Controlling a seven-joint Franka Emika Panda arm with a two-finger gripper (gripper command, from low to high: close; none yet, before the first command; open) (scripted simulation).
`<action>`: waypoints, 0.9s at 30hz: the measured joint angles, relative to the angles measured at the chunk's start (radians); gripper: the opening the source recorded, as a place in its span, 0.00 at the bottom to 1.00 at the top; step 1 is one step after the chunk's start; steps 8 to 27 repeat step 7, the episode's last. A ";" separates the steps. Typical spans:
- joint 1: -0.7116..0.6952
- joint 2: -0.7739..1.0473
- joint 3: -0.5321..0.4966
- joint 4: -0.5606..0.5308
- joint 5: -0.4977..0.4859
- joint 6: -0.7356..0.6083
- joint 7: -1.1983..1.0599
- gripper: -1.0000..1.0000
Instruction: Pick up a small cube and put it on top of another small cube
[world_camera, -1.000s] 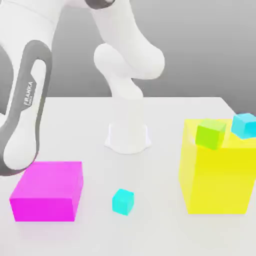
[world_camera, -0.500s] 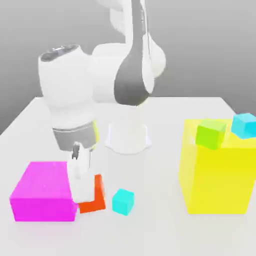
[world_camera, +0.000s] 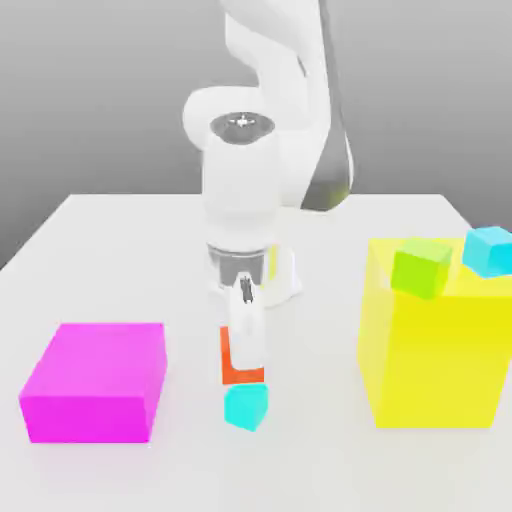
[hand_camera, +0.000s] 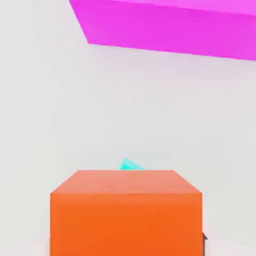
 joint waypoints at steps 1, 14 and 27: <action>-0.003 0.021 0.000 0.000 -0.012 0.021 0.009 0.00; -0.005 0.124 -0.008 -0.002 -0.061 0.122 0.042 1.00; -0.005 0.124 -0.008 -0.002 -0.061 0.122 0.042 1.00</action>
